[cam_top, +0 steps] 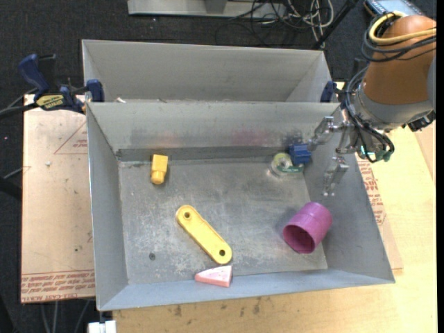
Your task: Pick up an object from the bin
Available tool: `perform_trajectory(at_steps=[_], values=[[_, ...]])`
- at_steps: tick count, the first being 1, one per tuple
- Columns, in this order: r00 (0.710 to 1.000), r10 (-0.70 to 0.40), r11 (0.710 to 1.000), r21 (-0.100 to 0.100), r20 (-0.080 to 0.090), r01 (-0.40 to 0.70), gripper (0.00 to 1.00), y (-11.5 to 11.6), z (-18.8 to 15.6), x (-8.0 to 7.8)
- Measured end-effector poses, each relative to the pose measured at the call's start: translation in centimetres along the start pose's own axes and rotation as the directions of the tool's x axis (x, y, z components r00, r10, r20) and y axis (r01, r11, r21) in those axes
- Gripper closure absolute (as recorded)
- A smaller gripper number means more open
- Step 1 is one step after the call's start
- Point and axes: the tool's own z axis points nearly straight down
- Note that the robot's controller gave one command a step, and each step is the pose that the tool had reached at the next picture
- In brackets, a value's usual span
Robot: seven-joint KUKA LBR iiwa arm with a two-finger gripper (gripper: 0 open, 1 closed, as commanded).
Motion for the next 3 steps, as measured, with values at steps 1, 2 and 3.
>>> perform_trajectory(at_steps=[1,2,3], values=[[1.000,-0.002,1.000,0.001,0.008,0.002,0.00,0.0,-0.5,-0.2],[1.000,-0.006,1.000,0.003,0.013,0.006,0.00,1.4,4.7,2.4],[0.999,0.036,0.999,0.001,0.009,-0.036,1.00,1.9,8.9,2.7]])
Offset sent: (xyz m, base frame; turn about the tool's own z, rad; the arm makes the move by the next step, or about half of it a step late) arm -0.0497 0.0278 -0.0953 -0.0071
